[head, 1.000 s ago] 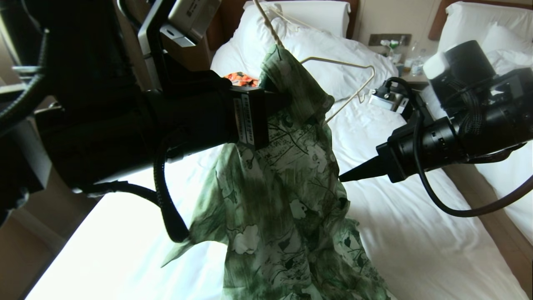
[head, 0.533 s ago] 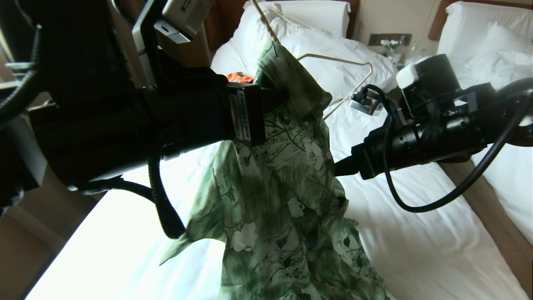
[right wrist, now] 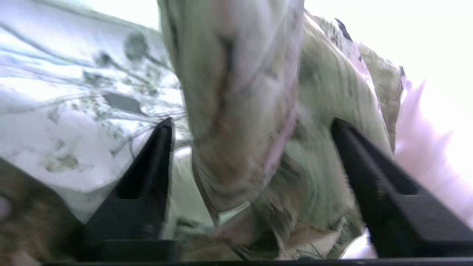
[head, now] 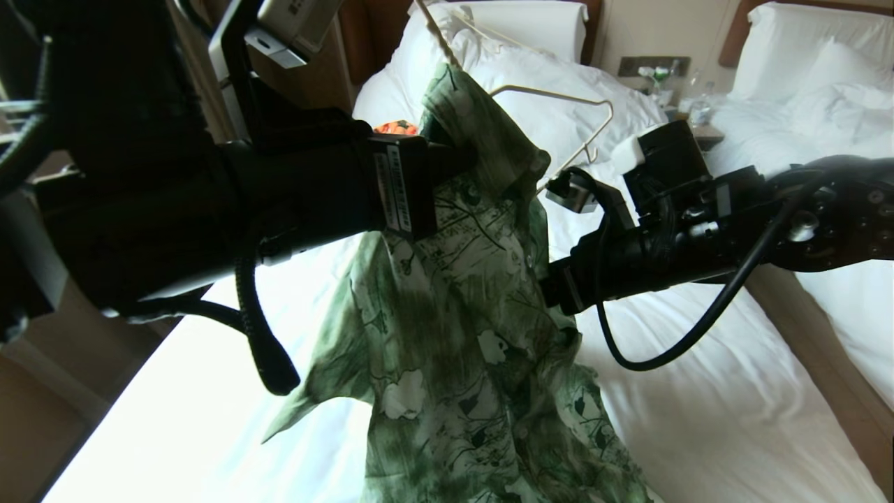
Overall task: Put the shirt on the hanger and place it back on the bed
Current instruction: Hook the other side of the shirt onto the hanger
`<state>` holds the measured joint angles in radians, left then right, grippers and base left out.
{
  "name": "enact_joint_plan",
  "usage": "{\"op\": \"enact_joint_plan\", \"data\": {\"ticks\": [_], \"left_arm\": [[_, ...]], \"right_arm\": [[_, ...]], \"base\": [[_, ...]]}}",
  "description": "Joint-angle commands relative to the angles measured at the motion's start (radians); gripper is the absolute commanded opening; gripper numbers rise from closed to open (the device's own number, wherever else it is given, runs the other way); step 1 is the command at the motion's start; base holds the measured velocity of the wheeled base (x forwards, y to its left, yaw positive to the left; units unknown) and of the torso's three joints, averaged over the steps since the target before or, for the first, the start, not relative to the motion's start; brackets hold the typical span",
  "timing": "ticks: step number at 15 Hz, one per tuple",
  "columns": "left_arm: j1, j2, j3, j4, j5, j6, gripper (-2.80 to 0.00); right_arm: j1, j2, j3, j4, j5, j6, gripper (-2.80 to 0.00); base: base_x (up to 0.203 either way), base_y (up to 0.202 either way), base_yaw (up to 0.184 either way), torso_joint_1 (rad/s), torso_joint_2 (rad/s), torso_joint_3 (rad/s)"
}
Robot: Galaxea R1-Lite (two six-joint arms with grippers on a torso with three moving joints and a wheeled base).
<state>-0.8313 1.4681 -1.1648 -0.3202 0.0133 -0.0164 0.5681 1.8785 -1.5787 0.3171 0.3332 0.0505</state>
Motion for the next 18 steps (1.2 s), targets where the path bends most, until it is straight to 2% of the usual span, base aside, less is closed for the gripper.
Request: {"op": "enact_joint_plan", "data": {"ticks": [1, 7, 10, 12, 14, 16, 18], "left_arm": [[0.004, -0.006, 0.004, -0.002, 0.000, -0.003, -2.80], [0.006, -0.012, 0.004, -0.002, 0.000, -0.004, -2.80], [0.055, -0.022, 0.031, -0.002, -0.001, -0.004, -2.80], [0.075, -0.025, 0.046, -0.003, -0.003, -0.034, -2.80], [0.049, -0.048, 0.039, 0.016, -0.003, -0.071, -2.80], [-0.002, -0.070, 0.002, 0.109, -0.001, -0.082, -2.80], [-0.015, -0.072, -0.002, 0.119, -0.002, -0.112, -2.80]], "right_arm": [[0.015, 0.010, 0.001, 0.000, -0.010, 0.005, -2.80], [0.002, 0.008, 0.012, 0.000, -0.052, 0.028, -2.80], [-0.057, -0.019, 0.019, 0.005, -0.055, 0.047, -2.80], [-0.100, -0.032, 0.026, 0.005, -0.053, 0.048, -2.80], [-0.145, -0.032, 0.014, -0.002, -0.048, 0.046, -2.80], [-0.157, -0.026, -0.026, -0.002, -0.046, 0.046, -2.80], [-0.164, -0.014, -0.063, 0.002, -0.045, 0.046, -2.80]], "base": [[0.000, 0.000, 0.000, 0.000, 0.00, 0.000], [0.000, 0.000, 0.000, 0.000, 0.00, 0.000], [0.000, 0.000, 0.000, 0.000, 0.00, 0.000], [0.000, 0.000, 0.000, 0.000, 0.00, 0.000], [0.000, 0.000, 0.000, 0.000, 0.00, 0.000], [0.000, 0.000, 0.000, 0.000, 0.00, 0.000], [0.000, 0.000, 0.000, 0.000, 0.00, 0.000]]}}
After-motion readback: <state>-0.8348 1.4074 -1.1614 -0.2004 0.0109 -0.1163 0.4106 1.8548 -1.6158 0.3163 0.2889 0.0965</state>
